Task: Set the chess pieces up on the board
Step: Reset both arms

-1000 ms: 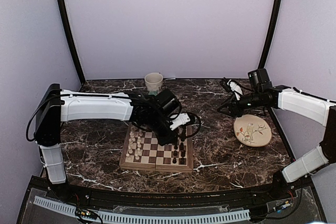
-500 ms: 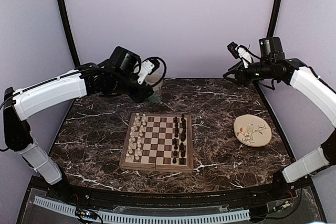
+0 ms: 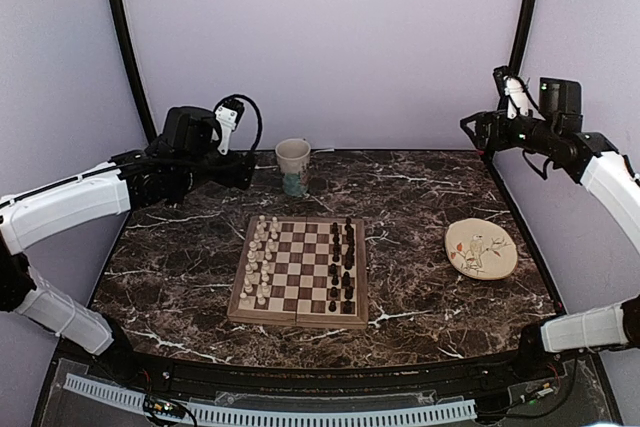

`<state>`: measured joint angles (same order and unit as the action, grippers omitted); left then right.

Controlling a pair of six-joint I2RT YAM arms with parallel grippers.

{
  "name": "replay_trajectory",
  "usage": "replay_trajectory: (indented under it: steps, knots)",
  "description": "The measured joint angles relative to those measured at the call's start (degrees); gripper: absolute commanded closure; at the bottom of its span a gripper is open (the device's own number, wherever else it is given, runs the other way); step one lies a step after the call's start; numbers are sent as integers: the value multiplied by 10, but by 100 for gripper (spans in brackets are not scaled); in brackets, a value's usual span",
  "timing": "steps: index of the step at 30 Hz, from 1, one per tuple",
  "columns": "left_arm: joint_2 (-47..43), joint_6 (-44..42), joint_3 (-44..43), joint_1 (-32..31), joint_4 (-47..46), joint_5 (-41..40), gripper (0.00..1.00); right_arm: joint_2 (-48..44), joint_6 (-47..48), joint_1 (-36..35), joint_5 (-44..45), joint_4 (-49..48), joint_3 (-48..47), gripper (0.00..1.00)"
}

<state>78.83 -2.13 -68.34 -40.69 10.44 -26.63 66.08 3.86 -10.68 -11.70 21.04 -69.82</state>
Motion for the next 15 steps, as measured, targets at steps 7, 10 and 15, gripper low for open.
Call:
replay_trajectory:
  steps: [7,10,15]
  knots:
    - [-83,15,91,0,-77,0,1,-10,-44,51,4,-14,15,0]
    - [-108,14,94,0,-101,-1,1,-16,-39,51,6,-9,3,0]
    - [-123,12,94,0,-124,-5,2,-22,-33,51,10,-9,-20,0]
